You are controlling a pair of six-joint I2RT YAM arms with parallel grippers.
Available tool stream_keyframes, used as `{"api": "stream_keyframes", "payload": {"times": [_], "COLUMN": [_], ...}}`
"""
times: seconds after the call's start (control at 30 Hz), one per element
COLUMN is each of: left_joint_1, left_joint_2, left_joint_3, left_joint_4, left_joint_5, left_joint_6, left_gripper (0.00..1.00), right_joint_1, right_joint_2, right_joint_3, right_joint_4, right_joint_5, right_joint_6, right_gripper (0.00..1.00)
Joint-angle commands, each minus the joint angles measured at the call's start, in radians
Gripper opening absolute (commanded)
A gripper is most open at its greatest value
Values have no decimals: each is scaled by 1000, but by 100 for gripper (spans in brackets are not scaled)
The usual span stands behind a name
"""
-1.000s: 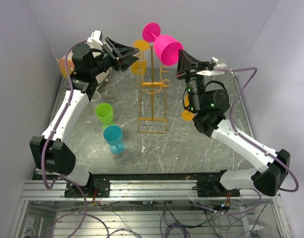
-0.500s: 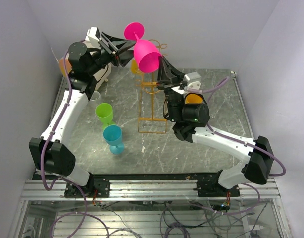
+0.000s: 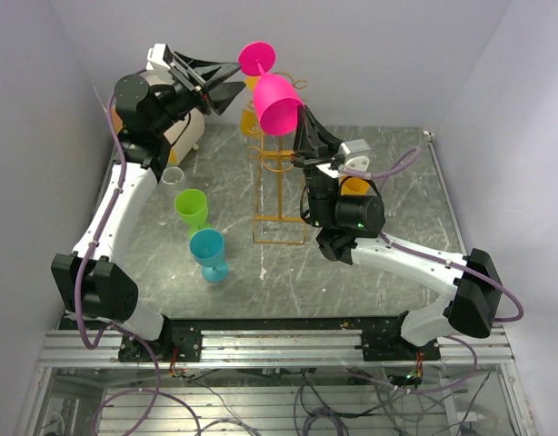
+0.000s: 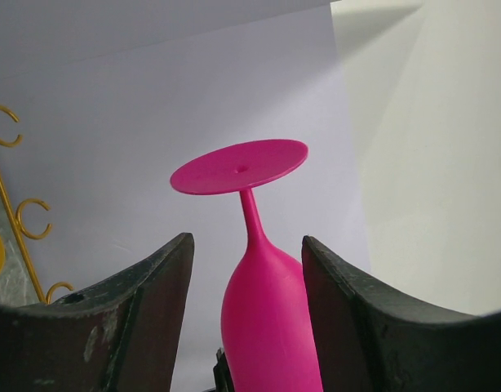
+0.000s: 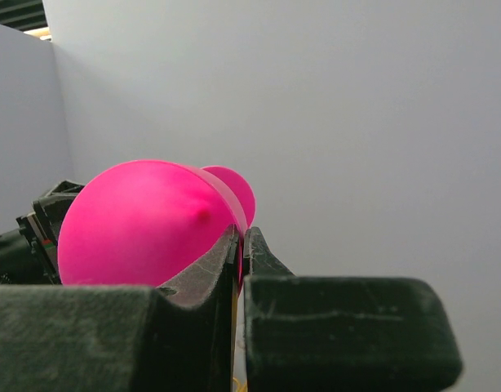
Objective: Place the wine glass upside down on the wine glass rack
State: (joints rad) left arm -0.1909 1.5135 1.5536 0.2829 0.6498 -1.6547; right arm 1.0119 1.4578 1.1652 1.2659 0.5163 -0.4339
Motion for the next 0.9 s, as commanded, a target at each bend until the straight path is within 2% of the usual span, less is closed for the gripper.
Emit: {"api": "stream_keyframes", "payload": {"times": [0.0,0.6,0.87], "left_joint_1": [8,-7,-16], "left_joint_2": [-10,-3,0], "left_joint_3": [46,46,32], "left_joint_4": [40,21,15], "left_joint_5": [21,21,25], "left_joint_6": [-15,-9,-1], "left_gripper": [66,66,62], "right_joint_1": [7,18,24], "right_joint_2": [-4,92,123], "right_joint_3": [-5,68,77], "right_joint_4": [12,-26,9], "right_joint_5": [-13,-60,-55], "right_joint_6": [7,62,44], "right_gripper": [0,0,0]}}
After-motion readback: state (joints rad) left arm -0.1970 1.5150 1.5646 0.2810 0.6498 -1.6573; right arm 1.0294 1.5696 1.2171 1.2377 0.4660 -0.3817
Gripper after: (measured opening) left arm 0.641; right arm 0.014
